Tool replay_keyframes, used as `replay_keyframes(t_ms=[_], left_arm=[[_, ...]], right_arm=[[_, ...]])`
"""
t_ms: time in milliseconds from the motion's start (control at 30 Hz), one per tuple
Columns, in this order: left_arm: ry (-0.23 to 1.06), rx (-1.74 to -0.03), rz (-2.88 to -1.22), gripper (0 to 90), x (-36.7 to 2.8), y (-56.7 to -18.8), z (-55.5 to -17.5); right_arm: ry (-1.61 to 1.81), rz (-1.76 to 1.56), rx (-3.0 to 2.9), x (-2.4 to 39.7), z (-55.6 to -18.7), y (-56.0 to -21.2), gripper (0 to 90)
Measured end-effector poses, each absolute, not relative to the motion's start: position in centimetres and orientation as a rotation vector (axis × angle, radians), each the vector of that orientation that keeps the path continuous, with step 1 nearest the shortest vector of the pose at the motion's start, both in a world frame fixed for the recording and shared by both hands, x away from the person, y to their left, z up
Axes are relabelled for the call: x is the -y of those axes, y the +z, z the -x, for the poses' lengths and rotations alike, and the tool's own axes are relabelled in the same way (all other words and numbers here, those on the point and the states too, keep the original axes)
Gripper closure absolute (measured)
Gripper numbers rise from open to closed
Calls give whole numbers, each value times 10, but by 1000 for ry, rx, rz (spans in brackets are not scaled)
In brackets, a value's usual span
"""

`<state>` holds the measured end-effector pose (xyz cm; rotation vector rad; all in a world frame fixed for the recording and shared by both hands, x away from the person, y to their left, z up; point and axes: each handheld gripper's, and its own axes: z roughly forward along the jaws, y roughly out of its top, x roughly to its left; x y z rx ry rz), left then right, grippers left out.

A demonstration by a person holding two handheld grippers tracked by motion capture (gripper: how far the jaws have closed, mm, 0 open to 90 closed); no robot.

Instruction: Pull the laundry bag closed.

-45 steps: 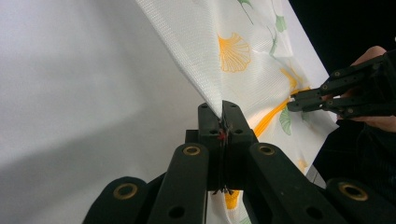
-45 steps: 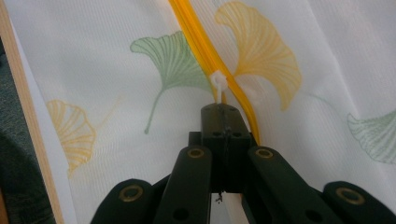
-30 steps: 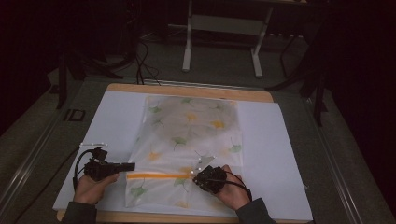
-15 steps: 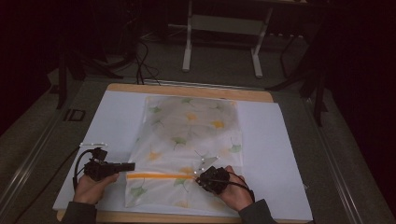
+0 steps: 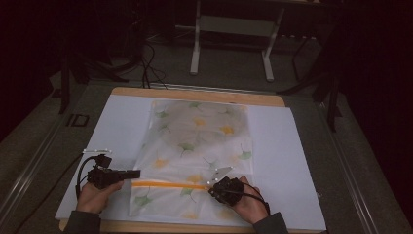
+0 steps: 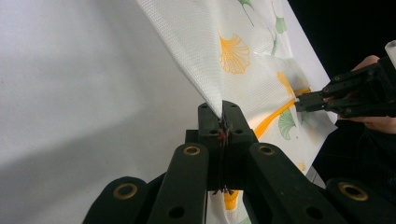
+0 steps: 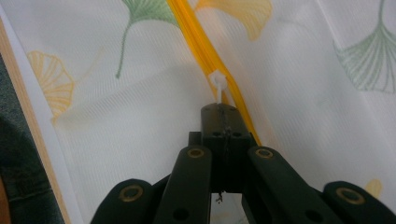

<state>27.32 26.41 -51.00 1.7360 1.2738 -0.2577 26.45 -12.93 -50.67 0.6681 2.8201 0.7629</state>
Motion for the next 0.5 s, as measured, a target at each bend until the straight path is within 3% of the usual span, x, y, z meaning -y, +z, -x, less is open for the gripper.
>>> replay_keyframes(t_ms=[500], left_arm=[[-258, -1274, -1733, 891, -265, -510, -273]], right_arm=[[758, -704, -2807, 145, -261, -508, 900]])
